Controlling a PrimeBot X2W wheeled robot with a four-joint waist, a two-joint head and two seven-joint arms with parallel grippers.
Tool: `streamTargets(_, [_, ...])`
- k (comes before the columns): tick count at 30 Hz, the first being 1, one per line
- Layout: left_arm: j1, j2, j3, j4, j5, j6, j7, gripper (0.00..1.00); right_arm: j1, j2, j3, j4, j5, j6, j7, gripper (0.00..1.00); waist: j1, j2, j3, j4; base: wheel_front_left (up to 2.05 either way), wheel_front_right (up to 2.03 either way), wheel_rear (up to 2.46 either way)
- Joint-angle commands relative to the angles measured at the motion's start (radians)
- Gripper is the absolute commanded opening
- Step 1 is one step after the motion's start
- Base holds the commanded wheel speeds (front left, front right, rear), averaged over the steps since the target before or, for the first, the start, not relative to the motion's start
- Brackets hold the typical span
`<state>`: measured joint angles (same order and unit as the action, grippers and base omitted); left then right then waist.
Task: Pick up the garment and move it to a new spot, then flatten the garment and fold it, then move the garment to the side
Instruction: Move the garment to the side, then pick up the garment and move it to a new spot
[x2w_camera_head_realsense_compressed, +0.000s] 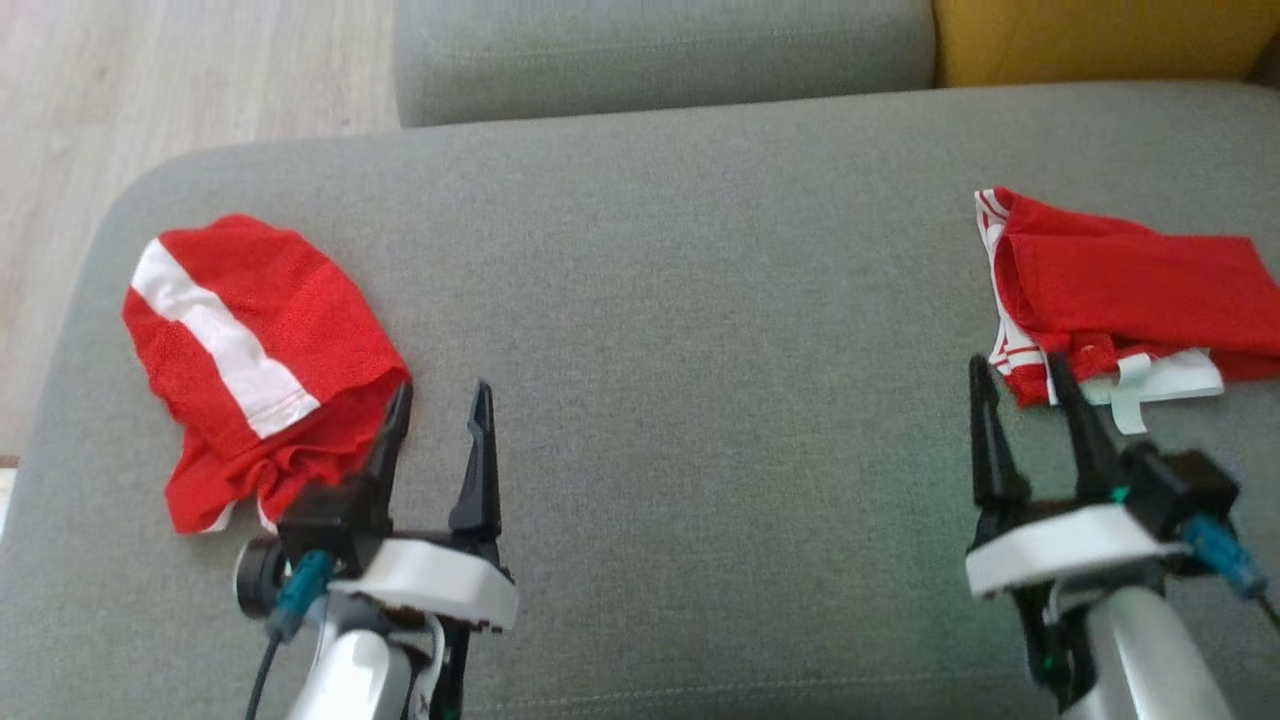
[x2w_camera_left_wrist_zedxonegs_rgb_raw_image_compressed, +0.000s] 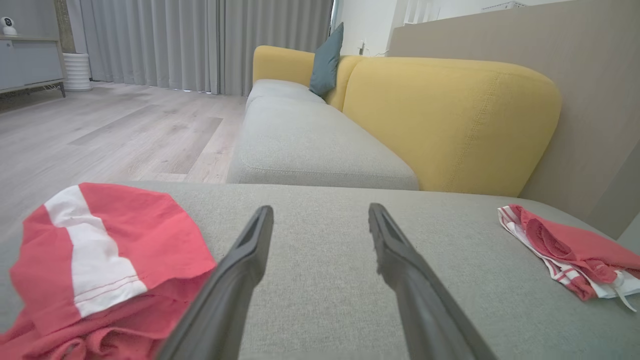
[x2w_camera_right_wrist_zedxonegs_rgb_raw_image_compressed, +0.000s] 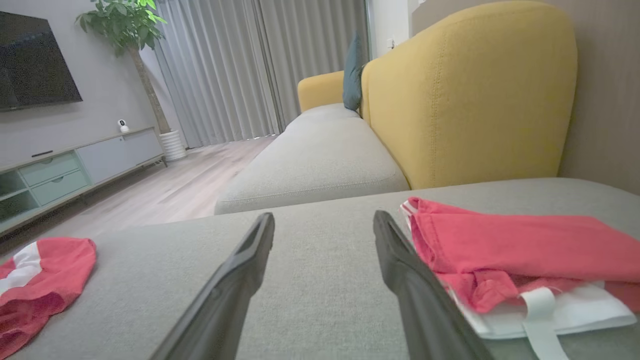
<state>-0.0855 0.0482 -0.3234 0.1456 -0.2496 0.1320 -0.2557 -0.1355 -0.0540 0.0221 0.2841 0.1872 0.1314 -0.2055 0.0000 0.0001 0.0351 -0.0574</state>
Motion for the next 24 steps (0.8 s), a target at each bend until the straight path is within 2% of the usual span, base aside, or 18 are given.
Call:
streamTargets(1, [-0.014, 0.002, 0.033, -0.025, -0.007, 0.000, -0.006, 1.00, -0.003, 0.003, 0.035, -0.038, 0.012, -0.001, -0.019, 1.00, 0.0000, -0.0001, -0.013, 0.003, 0.00, 0.00, 0.00])
streamTargets(7, [0.022, 0.002, 0.023, -0.019, -0.016, 0.003, -0.006, 1.00, 0.052, 0.004, 0.052, -0.044, 0.043, -0.001, -0.042, 1.00, 0.0000, -0.0001, -0.029, 0.007, 0.00, 0.00, 0.00])
streamTargets(24, [0.036, 0.002, 0.012, -0.007, -0.024, 0.007, -0.006, 1.00, 0.071, 0.004, 0.073, -0.057, 0.026, -0.001, -0.055, 1.00, 0.0000, -0.0001, -0.030, 0.005, 0.00, 0.00, 0.00])
